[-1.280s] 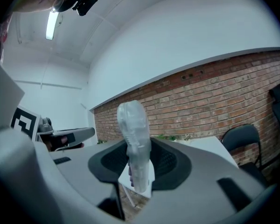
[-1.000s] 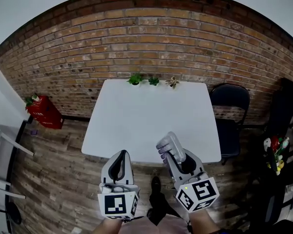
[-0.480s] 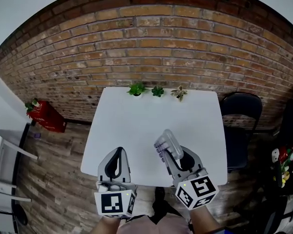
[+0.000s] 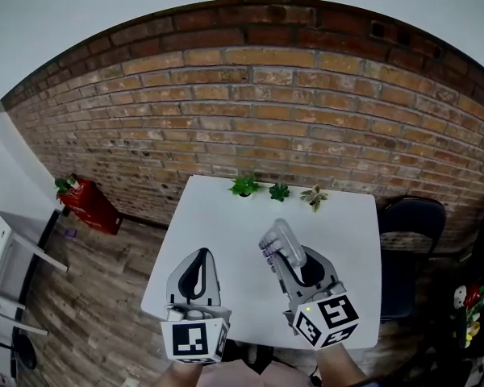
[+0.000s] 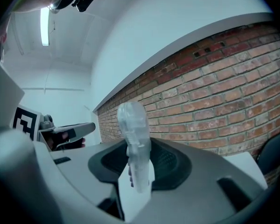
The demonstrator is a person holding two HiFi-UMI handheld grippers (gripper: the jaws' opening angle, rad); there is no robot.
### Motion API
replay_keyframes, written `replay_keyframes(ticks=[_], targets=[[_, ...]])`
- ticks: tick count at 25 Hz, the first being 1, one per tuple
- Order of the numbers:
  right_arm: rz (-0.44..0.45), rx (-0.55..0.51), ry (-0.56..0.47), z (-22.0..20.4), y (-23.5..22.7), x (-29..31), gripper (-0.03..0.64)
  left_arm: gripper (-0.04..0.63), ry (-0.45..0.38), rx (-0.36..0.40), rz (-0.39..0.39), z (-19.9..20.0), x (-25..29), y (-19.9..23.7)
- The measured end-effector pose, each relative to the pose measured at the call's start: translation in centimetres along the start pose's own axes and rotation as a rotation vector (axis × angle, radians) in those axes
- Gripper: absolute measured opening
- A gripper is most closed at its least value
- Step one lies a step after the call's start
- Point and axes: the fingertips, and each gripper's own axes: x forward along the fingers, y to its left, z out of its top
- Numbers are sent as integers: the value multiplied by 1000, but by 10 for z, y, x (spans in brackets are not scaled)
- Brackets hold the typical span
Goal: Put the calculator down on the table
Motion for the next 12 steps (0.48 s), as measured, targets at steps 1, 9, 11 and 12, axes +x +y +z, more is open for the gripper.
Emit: replay_keyframes(ticks=[1,9,11,12], targets=[[5,-8,-2,3,0,5,132,11,-5,-1,7,1,3,4],[18,-26,36,-1,10,46,132,11,6,-12,28,-8,23,39],[16,-23,57,-7,13,55,132,11,16,-19,25,-13,27,47],[16,-22,66,-11,15,60,132,11,23,-22,23,-16,29,50]])
